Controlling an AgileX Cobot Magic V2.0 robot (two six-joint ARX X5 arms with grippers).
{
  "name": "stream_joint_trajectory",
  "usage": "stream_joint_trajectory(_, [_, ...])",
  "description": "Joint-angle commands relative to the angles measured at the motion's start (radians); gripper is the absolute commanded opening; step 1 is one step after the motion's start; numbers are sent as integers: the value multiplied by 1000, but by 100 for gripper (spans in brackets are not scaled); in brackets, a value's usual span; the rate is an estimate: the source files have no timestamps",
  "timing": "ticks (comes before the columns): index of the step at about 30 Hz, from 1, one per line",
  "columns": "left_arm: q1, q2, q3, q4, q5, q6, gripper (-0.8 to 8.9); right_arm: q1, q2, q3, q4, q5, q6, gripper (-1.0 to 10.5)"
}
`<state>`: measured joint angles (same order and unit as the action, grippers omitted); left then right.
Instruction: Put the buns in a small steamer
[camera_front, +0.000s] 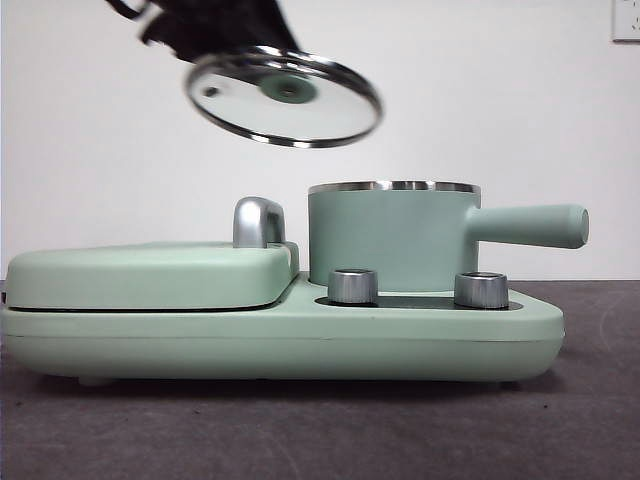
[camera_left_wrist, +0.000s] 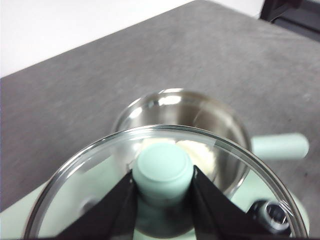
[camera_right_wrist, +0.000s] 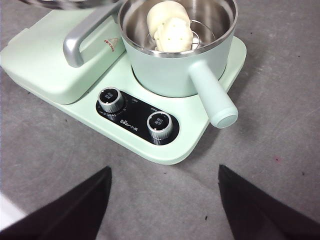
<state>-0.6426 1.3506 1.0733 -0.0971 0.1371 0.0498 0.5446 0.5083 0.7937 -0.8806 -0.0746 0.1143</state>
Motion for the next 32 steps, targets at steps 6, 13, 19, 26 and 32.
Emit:
stream_joint_trajectory(6, [-62, 136, 23, 257, 5, -44, 10, 9, 6, 6, 12, 4, 17, 338])
stream_joint_trajectory(13, [-71, 236, 26, 414, 2, -40, 10, 9, 6, 6, 12, 5, 15, 338])
stream_joint_trajectory(19, [-71, 293, 27, 511, 2, -30, 10, 9, 6, 6, 12, 5, 7, 338])
stream_joint_trajectory(26, [-72, 341, 27, 549, 2, 18, 10, 9, 6, 6, 12, 31, 1, 338])
stream_joint_trajectory(32, [-72, 377, 27, 584, 2, 19, 10, 9, 6, 6, 12, 31, 1, 338])
